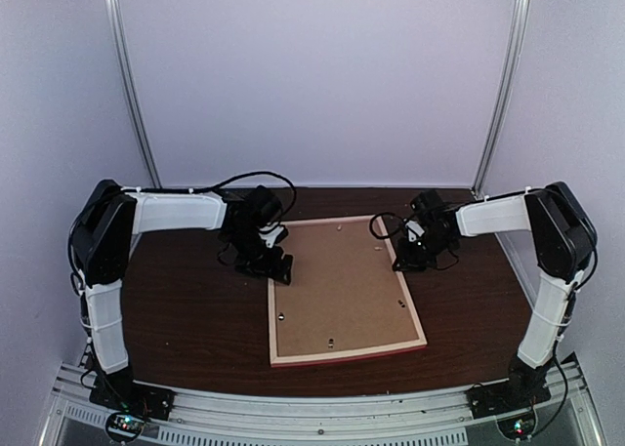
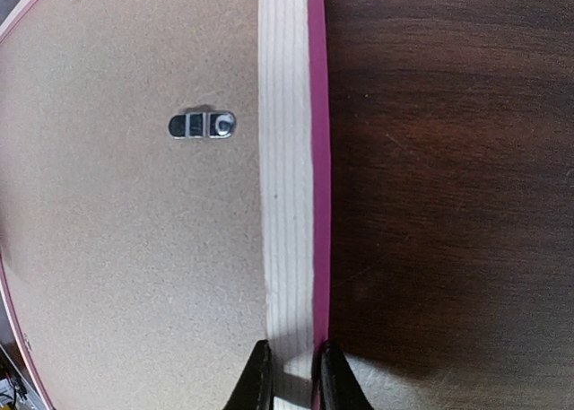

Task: Put the photo into the frame
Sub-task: Press the fastener onto the backboard.

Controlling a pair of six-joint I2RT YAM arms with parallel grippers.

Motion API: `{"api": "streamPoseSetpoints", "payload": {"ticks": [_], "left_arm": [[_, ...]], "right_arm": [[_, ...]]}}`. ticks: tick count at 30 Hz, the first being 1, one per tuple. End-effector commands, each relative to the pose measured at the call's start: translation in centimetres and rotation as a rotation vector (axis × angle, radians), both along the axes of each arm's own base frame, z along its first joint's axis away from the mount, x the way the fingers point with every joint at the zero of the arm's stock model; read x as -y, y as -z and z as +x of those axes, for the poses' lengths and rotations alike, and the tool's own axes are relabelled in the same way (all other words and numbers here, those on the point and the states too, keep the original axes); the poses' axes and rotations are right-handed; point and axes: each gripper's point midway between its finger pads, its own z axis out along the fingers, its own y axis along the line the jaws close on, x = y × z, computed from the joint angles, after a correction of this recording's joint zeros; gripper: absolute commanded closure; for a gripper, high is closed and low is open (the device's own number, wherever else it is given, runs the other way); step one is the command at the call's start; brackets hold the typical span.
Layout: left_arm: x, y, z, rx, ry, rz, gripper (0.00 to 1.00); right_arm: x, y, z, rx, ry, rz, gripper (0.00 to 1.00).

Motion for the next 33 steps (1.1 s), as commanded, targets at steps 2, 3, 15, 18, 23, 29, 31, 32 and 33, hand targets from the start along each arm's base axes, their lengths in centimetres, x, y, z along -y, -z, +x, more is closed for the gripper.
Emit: {"api": "streamPoseSetpoints", "payload": {"ticks": [2,3,15,18,23,29,31,32,33], "left_arm": [[-0.5,0.1,-3.0,0.005,0.074,0.099,0.11],[-0.6,0.4,-3.7,-0.009,0.078,0.105,0.11],[-1.9,2.6,-7.6,-0.07,0.078,0.176,0.18],[-1.6,2.6,-7.2,-0.057,0.082,0.175,0.21],[-1.1,2.2,-5.9,-0.018,0.077,0.182,0.21],[-0.8,1.9,-4.7,0.012,0.066,0.185,0.3],[-0.8,2.2,-4.7,0.007,0.065,0.189,0.33],[-0.9,2.2,-4.8,0.003,0.066,0.188,0.34],[-0.9,2.3,-4.9,-0.002,0.066,0.188,0.35]], "right_arm": [[1.5,4.0,-1.3,-0.096,0.126,-0.021,1.0],[1.4,4.0,-1.2,-0.095,0.127,-0.017,1.0],[0.9,4.6,-1.3,-0.114,0.104,0.0,1.0],[0.8,4.6,-1.3,-0.113,0.1,0.003,1.0],[0.8,4.6,-1.5,-0.116,0.097,0.008,1.0],[0.6,4.4,-1.5,-0.115,0.085,0.015,1.0],[0.6,4.3,-1.5,-0.113,0.084,0.015,1.0],[0.6,4.3,-1.5,-0.113,0.082,0.013,1.0],[0.6,4.3,-1.5,-0.112,0.082,0.014,1.0]]}}
